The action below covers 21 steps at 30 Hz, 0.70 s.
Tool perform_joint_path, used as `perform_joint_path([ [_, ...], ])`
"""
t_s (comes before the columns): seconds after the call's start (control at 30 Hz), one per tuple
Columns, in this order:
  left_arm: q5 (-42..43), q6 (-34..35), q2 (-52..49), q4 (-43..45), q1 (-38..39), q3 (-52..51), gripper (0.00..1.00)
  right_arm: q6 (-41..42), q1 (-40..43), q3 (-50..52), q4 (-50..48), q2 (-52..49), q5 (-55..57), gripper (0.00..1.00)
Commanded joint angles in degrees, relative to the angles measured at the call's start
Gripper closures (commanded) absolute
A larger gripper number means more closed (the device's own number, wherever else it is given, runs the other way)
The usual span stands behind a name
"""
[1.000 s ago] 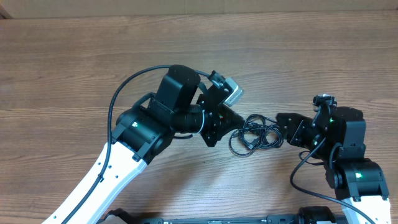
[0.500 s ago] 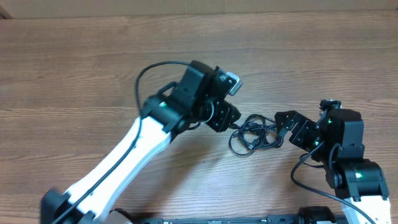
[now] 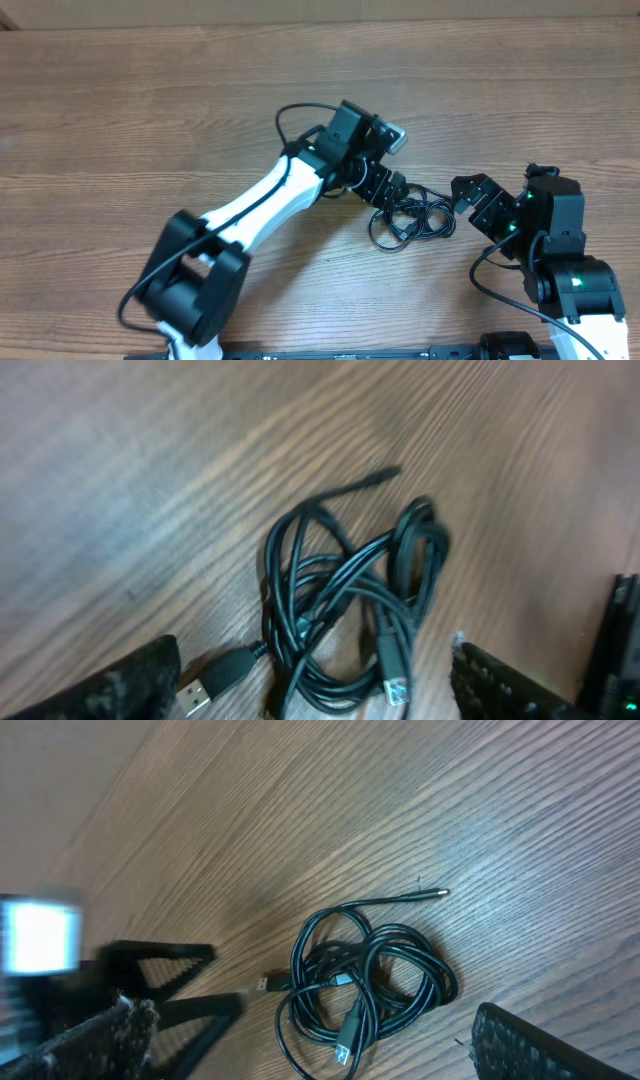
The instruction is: Untangle cables
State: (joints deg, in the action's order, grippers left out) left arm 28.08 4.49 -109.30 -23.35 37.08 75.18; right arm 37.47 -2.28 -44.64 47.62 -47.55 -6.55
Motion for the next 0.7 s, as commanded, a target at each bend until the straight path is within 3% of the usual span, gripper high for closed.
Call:
perform_joint_path([
  [0.0, 1.44, -0.42, -4.2, 0.98, 0.55, 1.05, 0.23, 0.68, 0.11, -1.03, -0.13, 0.11, 0.94, 0.0],
  [0.2, 0.55, -0.09, -7.28, 2.27, 0.59, 1.05, 0.24, 0.68, 0.11, -1.03, 0.11, 0.11, 0.92, 0.0],
  [0.67, -12.72, 4.57, -7.39, 5.9, 4.17, 1.05, 0.27, 0.68, 0.11, -1.03, 0.59, 0.11, 0.94, 0.0],
])
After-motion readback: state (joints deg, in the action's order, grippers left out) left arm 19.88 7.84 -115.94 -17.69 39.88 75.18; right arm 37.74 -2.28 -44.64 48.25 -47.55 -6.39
